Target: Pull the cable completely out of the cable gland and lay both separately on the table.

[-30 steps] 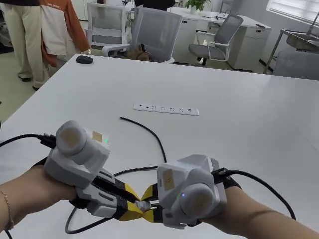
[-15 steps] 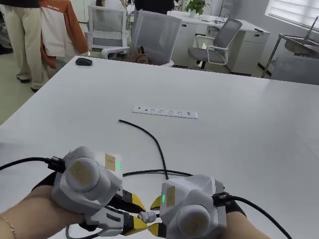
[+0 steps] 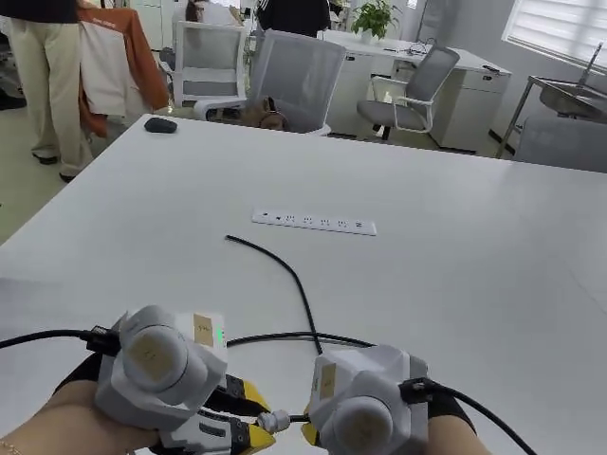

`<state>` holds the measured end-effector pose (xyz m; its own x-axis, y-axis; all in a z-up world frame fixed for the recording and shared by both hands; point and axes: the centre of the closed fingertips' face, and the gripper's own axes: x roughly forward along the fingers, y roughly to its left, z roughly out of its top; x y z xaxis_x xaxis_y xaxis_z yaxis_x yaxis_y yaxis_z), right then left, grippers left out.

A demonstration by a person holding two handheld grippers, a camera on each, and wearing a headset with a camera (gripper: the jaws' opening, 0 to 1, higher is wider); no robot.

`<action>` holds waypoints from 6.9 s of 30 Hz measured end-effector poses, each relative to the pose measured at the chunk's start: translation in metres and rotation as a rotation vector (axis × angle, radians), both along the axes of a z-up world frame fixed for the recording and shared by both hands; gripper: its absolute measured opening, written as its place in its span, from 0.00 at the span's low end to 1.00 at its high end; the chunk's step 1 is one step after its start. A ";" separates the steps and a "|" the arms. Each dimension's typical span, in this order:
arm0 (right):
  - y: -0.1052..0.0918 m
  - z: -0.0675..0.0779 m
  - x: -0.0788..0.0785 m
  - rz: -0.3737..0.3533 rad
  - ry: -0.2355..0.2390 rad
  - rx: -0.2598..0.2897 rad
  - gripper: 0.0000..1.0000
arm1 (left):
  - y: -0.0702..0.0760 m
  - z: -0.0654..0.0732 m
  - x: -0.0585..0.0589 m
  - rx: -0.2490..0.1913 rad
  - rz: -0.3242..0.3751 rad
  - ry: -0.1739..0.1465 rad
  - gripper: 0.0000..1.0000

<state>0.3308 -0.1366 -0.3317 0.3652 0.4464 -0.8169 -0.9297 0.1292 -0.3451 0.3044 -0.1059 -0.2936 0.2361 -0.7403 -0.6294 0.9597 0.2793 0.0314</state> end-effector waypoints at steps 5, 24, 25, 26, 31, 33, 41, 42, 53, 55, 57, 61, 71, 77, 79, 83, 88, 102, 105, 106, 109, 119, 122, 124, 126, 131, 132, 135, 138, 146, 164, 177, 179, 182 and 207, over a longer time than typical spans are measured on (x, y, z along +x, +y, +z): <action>-0.016 -0.006 0.006 -0.066 0.006 -0.049 0.04 | 0.003 -0.005 -0.001 0.034 -0.003 -0.006 0.16; -0.036 -0.014 0.008 -0.190 0.066 -0.066 0.22 | 0.000 -0.002 0.001 0.012 0.005 -0.006 0.16; -0.024 -0.010 0.006 -0.162 0.063 -0.011 0.28 | 0.000 -0.002 0.000 0.013 0.002 -0.006 0.16; -0.013 -0.005 0.001 -0.139 0.066 0.023 0.29 | -0.001 -0.002 -0.001 0.016 -0.004 -0.009 0.16; 0.022 0.013 -0.012 0.024 0.009 0.105 0.23 | -0.002 -0.003 -0.001 0.030 -0.017 -0.021 0.16; 0.030 0.018 -0.016 0.053 0.012 0.141 0.19 | -0.002 -0.001 -0.002 0.028 -0.020 -0.026 0.16; 0.024 0.016 -0.012 0.019 0.026 0.150 0.06 | -0.003 0.001 -0.001 0.022 -0.025 -0.036 0.16; 0.023 0.015 -0.012 0.025 0.016 0.137 0.06 | -0.003 0.001 -0.001 0.021 -0.024 -0.036 0.16; 0.007 0.004 -0.002 -0.005 -0.006 0.051 0.03 | 0.004 -0.004 0.005 0.058 -0.007 -0.051 0.16; 0.005 0.003 0.000 -0.017 -0.006 0.044 0.03 | 0.003 -0.003 0.005 0.049 -0.004 -0.050 0.16; 0.004 0.003 0.000 -0.024 -0.006 0.041 0.03 | 0.003 -0.002 0.005 0.048 -0.002 -0.052 0.16; -0.005 -0.003 0.003 -0.041 -0.011 -0.011 0.02 | 0.005 -0.003 0.006 0.057 0.001 -0.052 0.16; -0.034 -0.010 0.012 -0.140 -0.009 -0.113 0.02 | 0.010 -0.006 0.007 0.064 0.022 -0.036 0.16; -0.058 -0.016 0.017 -0.193 -0.028 -0.243 0.02 | 0.010 -0.006 0.006 0.065 0.023 -0.032 0.16; -0.058 -0.020 0.016 -0.192 -0.017 -0.255 0.02 | 0.010 -0.006 0.006 0.060 0.025 -0.030 0.16; -0.056 -0.033 0.003 -0.148 0.056 -0.265 0.08 | 0.012 -0.010 0.004 0.088 0.016 -0.032 0.17; -0.037 -0.031 -0.005 -0.124 0.110 -0.161 0.21 | 0.011 -0.014 0.002 0.110 0.000 -0.037 0.17; 0.019 -0.011 -0.028 0.107 0.079 0.000 0.16 | 0.000 -0.018 -0.007 0.138 -0.079 -0.056 0.17; 0.019 -0.008 -0.027 0.102 0.081 0.008 0.05 | 0.000 -0.017 -0.007 0.132 -0.082 -0.057 0.17; 0.019 -0.008 -0.028 0.105 0.088 0.011 0.01 | 0.000 -0.016 -0.006 0.127 -0.078 -0.062 0.17; 0.017 -0.010 -0.030 0.101 0.099 0.005 0.01 | 0.000 -0.015 -0.006 0.111 -0.073 -0.050 0.17; 0.003 -0.012 -0.019 0.027 0.090 -0.022 0.01 | 0.006 -0.014 0.000 0.118 -0.034 -0.059 0.17; -0.003 -0.014 -0.016 0.005 0.085 -0.047 0.01 | 0.008 -0.014 0.001 0.122 -0.027 -0.061 0.17; -0.010 -0.018 -0.013 -0.025 0.094 -0.068 0.01 | 0.008 -0.015 0.002 0.125 -0.023 -0.062 0.17; -0.018 -0.022 -0.010 -0.054 0.103 -0.092 0.01 | 0.009 -0.015 0.002 0.126 -0.020 -0.062 0.17; -0.025 -0.023 -0.007 -0.107 0.123 -0.084 0.02 | 0.010 -0.014 0.004 0.125 -0.007 -0.066 0.17; -0.026 -0.023 -0.007 -0.117 0.121 -0.087 0.01 | 0.011 -0.014 0.006 0.126 -0.003 -0.071 0.17; -0.032 -0.024 -0.005 -0.137 0.113 -0.108 0.01 | 0.012 -0.014 0.007 0.122 0.007 -0.066 0.17; -0.037 -0.026 -0.003 -0.154 0.114 -0.125 0.01 | 0.012 -0.013 0.007 0.122 0.008 -0.068 0.16; -0.054 -0.029 0.002 -0.216 0.119 -0.173 0.02 | 0.016 -0.017 0.007 0.151 0.007 -0.070 0.17; -0.001 -0.024 -0.027 -0.011 0.183 -0.024 0.20 | 0.005 -0.018 -0.002 0.159 -0.052 -0.082 0.17; 0.005 -0.025 -0.035 0.059 0.193 -0.028 0.00 | -0.001 -0.017 -0.007 0.132 -0.080 -0.065 0.17; 0.002 -0.026 -0.032 0.048 0.188 -0.042 0.00 | -0.001 -0.019 -0.007 0.153 -0.086 -0.081 0.16; 0.001 -0.025 -0.030 0.034 0.193 -0.028 0.00 | 0.000 -0.017 -0.005 0.143 -0.080 -0.078 0.16; -0.010 -0.019 -0.018 -0.079 0.187 0.008 0.00 | 0.007 -0.014 0.006 0.135 -0.020 -0.093 0.17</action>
